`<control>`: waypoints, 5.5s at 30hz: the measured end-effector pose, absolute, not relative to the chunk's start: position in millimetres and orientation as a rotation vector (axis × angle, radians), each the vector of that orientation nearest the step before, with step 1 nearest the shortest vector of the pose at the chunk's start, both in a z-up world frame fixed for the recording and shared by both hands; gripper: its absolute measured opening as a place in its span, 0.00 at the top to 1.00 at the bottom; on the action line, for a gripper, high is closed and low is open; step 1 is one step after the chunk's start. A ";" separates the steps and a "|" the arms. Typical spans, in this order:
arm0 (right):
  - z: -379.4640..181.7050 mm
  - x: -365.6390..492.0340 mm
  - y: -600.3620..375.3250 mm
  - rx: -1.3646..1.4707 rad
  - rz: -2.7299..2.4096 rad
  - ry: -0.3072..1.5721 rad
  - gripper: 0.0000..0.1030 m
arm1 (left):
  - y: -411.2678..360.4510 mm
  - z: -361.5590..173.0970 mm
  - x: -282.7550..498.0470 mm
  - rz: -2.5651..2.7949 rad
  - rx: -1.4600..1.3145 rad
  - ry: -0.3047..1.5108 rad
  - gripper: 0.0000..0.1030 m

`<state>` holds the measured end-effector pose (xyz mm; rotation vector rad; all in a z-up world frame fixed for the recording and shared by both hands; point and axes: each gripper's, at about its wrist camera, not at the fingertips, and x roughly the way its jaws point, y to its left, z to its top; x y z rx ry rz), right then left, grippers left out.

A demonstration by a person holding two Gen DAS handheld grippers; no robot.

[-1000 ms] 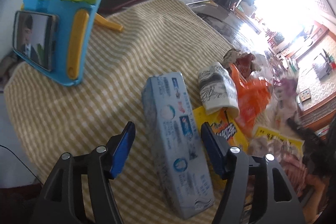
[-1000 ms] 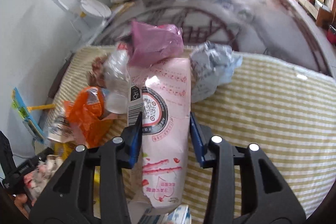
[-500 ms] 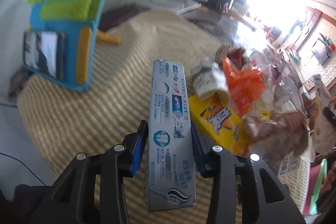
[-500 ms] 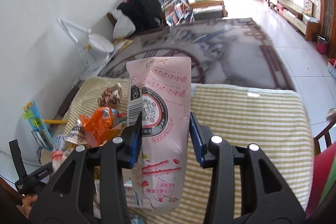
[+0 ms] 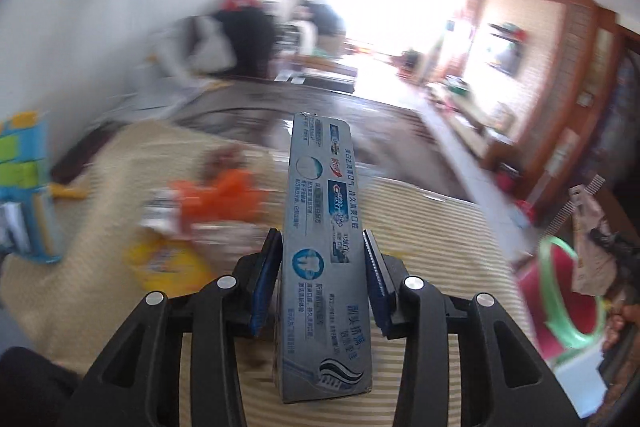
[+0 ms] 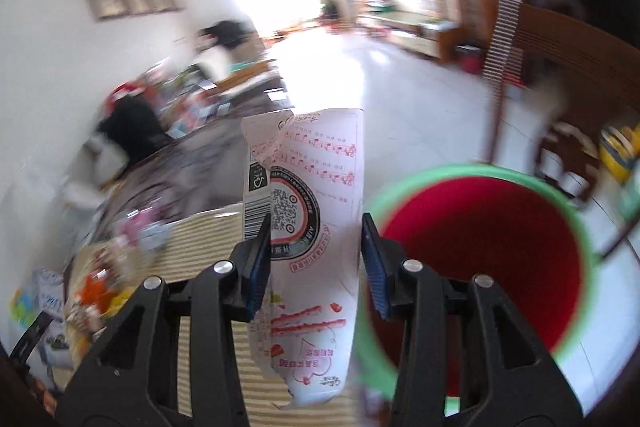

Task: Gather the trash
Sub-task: 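Carry the pink bag with the right tool into the red bucket and release, then drop the toothpaste box from the left tool into the red bucket, then grasp the yellow iced-tea carton with the left tool while the right tool grasps the white milk carton, then carry the milk carton with the right tool into the red bucket and release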

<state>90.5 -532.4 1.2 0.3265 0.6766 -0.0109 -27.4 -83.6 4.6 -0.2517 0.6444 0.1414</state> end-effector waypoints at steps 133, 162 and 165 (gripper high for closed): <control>-44.8 79.5 -98.7 -0.737 0.843 1.038 0.64 | 57.7 -118.5 -20.8 0.209 -0.640 0.941 0.33; -32.1 89.4 -220.1 -0.064 0.623 0.783 0.64 | 40.3 -69.5 -36.2 0.251 -0.470 0.669 0.34; -31.4 89.4 -223.4 -0.058 0.608 0.776 0.64 | 40.6 -68.2 -36.8 0.250 -0.468 0.665 0.34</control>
